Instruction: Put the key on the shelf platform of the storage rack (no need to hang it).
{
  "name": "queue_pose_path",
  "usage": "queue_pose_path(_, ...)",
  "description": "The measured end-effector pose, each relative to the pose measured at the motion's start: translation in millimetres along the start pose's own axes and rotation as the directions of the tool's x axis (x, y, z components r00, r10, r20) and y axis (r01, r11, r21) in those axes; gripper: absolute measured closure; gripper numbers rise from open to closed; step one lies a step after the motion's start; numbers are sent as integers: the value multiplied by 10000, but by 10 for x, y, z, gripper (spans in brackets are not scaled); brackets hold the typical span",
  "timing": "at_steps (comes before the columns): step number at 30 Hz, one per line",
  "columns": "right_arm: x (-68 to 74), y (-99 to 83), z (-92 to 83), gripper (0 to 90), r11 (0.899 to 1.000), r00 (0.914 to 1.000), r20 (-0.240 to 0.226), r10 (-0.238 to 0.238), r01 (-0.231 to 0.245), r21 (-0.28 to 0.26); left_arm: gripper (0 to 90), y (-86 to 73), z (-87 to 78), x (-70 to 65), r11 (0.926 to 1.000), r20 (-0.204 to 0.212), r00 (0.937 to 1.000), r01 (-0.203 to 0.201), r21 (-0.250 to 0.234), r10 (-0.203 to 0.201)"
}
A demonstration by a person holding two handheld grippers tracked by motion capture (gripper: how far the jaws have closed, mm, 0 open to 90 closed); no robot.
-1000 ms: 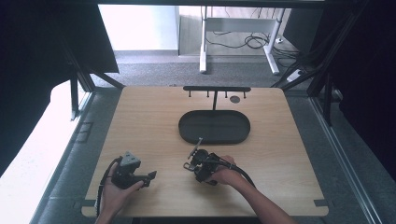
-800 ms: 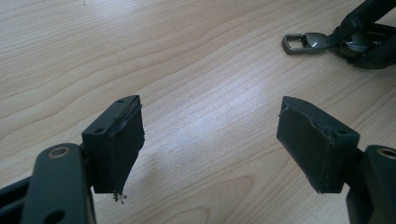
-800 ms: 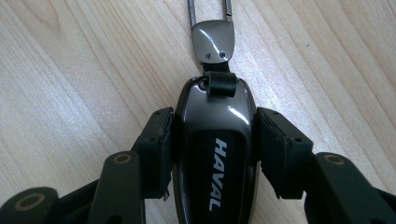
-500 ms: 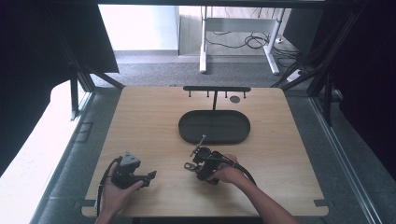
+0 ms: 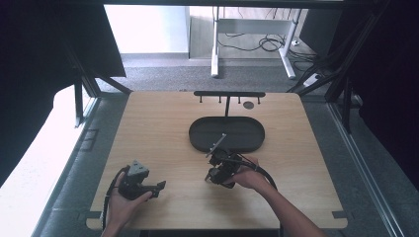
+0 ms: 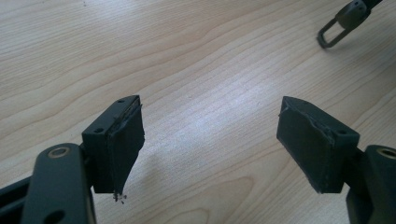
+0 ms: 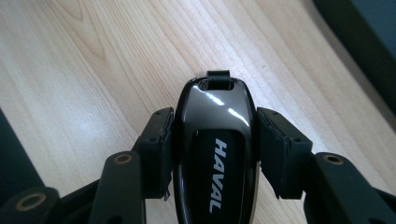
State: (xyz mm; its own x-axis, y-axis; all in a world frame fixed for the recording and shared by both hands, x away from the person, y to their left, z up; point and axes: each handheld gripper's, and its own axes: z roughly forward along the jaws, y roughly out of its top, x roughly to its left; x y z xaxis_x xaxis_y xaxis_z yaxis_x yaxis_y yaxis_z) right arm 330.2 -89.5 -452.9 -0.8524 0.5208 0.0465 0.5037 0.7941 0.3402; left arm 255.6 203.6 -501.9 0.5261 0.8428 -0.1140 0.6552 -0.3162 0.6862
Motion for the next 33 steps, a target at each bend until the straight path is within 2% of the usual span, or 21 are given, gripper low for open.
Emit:
queue_pose_path(18,-51,71,-405,496,9975,9999,100,-75,82,-700,233,1,5,-2,10000,0,10000,-11,-10,11)
queue_pose_path(33,-112,131,-561,496,9953,9994,322,-143,173,-952,233,1,6,2,10000,9,10000,-25,-9,25)
